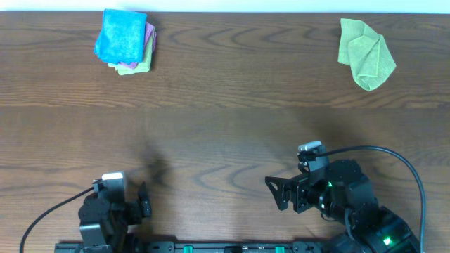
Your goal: Fold the cloth
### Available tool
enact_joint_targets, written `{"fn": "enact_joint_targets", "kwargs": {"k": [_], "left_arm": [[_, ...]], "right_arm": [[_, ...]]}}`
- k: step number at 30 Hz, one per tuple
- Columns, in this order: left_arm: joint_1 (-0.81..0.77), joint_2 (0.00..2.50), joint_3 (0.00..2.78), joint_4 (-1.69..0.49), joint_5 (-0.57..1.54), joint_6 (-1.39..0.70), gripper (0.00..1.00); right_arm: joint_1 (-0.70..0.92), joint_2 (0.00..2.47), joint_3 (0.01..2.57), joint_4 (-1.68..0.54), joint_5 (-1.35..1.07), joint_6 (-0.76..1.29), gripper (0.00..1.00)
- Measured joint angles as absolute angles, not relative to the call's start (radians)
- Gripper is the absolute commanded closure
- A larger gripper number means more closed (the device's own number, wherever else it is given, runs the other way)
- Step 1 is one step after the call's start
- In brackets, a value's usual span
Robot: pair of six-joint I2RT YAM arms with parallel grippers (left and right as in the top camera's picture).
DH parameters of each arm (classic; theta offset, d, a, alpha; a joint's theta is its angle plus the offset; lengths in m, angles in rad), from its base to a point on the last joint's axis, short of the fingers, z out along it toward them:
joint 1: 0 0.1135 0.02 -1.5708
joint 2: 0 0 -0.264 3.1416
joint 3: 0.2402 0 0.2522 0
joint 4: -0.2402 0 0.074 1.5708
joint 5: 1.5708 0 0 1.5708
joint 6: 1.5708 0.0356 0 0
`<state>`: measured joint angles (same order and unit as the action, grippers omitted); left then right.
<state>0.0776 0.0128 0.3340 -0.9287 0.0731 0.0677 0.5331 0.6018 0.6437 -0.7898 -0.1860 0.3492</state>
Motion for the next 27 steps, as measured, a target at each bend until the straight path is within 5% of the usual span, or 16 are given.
{"fn": "enact_joint_targets", "kwargs": {"k": [27], "left_arm": [[0.030, 0.013, 0.333, -0.932, 0.075, 0.185, 0.05]], "right_arm": [[0.533, 0.602, 0.644, -0.791, -0.186, 0.349, 0.01]]}}
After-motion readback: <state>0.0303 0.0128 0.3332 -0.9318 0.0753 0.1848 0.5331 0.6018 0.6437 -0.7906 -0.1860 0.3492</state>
